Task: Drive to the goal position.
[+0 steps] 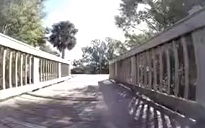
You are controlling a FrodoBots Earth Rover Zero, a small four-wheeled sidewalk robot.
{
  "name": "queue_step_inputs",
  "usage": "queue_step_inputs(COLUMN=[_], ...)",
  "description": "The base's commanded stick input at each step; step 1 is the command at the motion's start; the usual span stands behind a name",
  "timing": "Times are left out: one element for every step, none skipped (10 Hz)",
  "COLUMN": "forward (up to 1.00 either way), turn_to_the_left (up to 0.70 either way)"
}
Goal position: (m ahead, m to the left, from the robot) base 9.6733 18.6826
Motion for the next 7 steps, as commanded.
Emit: queue_step_inputs(forward=[0.85, 0.85, 0.85, 0.85, 0.85, 0.85, 0.85], turn_to_the_left=[0.00, 0.00, 0.00, 0.00, 0.00, 0.00, 0.00])
